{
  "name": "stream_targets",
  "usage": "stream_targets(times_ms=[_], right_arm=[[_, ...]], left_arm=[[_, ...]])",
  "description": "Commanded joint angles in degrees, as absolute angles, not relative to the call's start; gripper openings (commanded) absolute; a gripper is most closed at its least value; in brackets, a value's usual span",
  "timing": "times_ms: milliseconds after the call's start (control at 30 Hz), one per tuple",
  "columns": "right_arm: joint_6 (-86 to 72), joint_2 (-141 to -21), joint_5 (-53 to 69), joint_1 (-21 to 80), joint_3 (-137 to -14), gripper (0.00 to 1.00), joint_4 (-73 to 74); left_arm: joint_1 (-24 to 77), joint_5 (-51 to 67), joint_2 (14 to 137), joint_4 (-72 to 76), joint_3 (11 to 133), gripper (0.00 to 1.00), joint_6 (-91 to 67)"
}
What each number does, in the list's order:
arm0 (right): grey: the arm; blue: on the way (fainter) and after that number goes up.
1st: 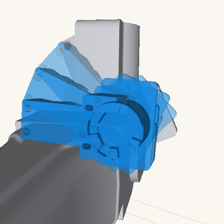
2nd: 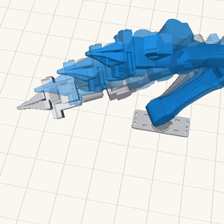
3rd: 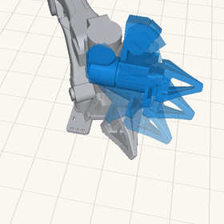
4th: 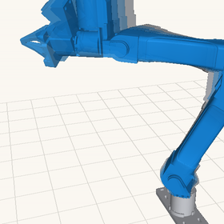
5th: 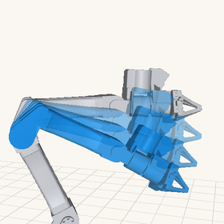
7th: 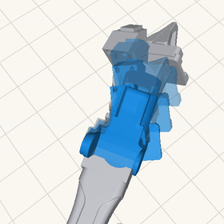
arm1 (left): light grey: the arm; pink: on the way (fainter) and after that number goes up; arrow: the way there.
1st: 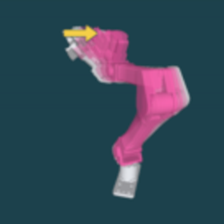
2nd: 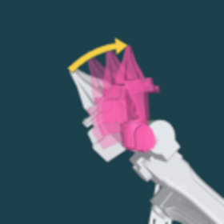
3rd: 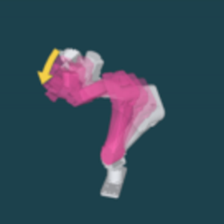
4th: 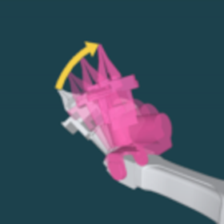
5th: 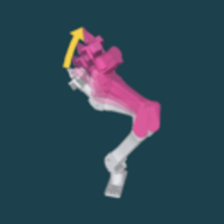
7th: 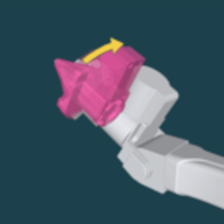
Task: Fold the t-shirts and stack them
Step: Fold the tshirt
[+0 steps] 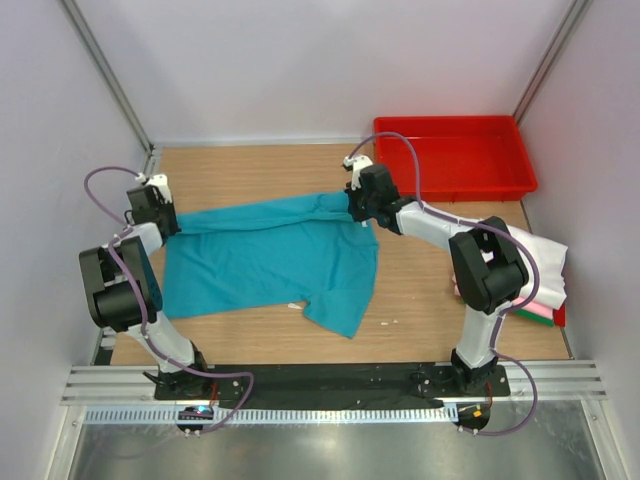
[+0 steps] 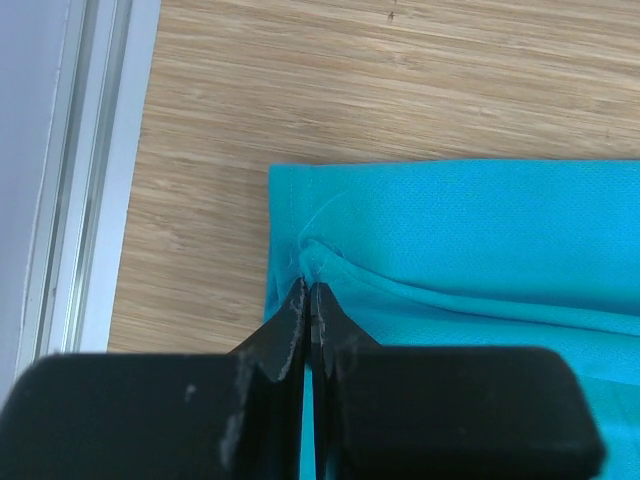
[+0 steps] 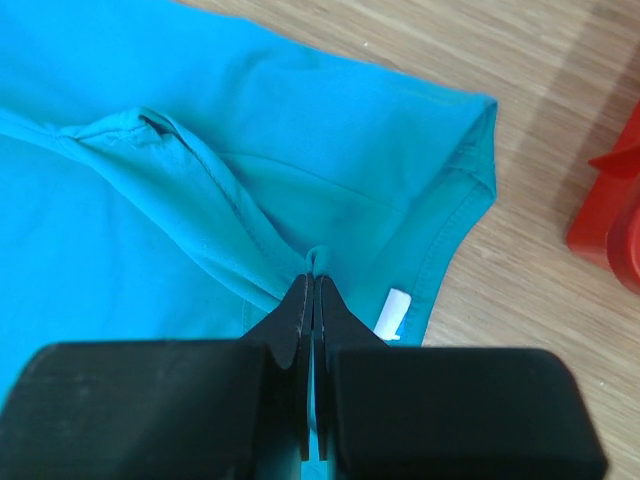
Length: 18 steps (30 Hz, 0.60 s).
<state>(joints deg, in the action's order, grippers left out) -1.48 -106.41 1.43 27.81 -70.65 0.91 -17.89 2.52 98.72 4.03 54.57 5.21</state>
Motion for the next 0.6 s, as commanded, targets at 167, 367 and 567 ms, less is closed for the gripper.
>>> stream_targets(times_ms=[167, 367, 567], right_arm=[[-2.7, -102.7, 1.3, 28.8, -70.3, 0.01, 2.4], [-1.3, -102.8, 1.6, 28.9, -70.1, 0.01, 4.0], [-1.0, -102.7, 2.1, 28.9, -69.5, 0.01, 4.9]], left_arm=[[-17.2, 0.7, 97.2, 6.3, 53.2, 0.00, 7.8], [-17.1, 1.0, 96.2, 6.0, 52.2, 0.00, 9.1], [-16.8, 0.4, 94.0, 6.9, 50.1, 0.00, 10.5]])
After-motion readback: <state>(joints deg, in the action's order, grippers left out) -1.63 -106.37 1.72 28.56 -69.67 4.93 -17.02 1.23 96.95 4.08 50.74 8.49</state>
